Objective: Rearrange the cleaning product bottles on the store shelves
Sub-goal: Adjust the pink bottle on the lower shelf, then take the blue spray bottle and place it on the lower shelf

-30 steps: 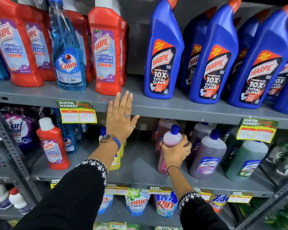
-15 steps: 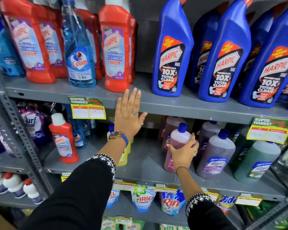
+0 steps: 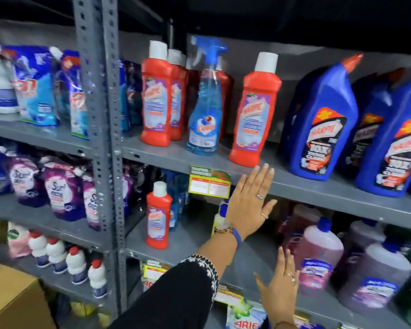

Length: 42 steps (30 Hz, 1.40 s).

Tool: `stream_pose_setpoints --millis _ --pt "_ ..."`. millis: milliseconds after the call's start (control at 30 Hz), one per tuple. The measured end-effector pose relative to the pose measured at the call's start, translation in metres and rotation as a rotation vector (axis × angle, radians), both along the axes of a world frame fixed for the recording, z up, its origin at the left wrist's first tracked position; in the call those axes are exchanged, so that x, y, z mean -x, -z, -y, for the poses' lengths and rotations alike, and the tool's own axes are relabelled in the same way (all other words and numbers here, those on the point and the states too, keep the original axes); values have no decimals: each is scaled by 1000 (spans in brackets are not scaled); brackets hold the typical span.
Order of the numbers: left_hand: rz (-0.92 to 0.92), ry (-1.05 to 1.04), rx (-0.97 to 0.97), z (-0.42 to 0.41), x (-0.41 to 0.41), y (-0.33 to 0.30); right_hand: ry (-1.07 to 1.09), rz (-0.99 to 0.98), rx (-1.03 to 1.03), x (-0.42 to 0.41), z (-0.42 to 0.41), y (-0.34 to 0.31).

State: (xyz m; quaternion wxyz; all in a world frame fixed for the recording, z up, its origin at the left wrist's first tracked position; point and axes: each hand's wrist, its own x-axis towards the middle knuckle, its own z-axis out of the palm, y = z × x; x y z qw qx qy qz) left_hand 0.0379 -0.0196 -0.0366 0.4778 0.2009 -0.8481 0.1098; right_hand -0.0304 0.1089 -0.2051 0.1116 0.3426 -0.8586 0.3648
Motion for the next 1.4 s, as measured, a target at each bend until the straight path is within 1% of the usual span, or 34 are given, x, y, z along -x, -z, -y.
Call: stream_pose_setpoints --millis 133,200,300,367,467,567,633,733,867,967,1133,1200,1267,1333,1400 --pt "-1 9 -3 46 -65 -14 -150 16 -38 -66 57 -5" --pt "-4 -32 -2 79 -104 -24 -224 27 -21 -104 90 -12" --pt "-58 -118 30 136 -158 -43 -351 26 20 -157 141 -30" --pt "-102 -175 56 171 -189 -51 -444 19 113 -191 172 -47" --pt "-142 -233 76 214 -222 -61 -530 26 336 -232 209 -82" --pt "-160 -239 104 248 -241 -69 -533 -95 546 -257 242 -123" --pt "-157 -246 117 264 -246 -71 -508 -142 638 -262 260 -155" --pt "-150 -248 124 282 -247 -67 -467 -159 755 -257 284 -202" --pt "-190 -205 143 296 -242 -58 -341 -167 812 -229 306 -250" --pt "-224 -153 154 299 -240 -56 -177 -198 812 -198 314 -276" --pt "-239 -115 150 298 -241 -56 98 -195 841 -151 316 -312" --pt "-245 -113 153 297 -241 -57 223 -198 784 -137 317 -323" --pt "-247 -113 154 296 -241 -57 328 -140 726 -128 318 -327" --pt "-244 -112 156 296 -241 -58 355 -78 710 -125 320 -325" --pt "-239 -114 161 296 -242 -58 348 -75 720 -123 321 -319"
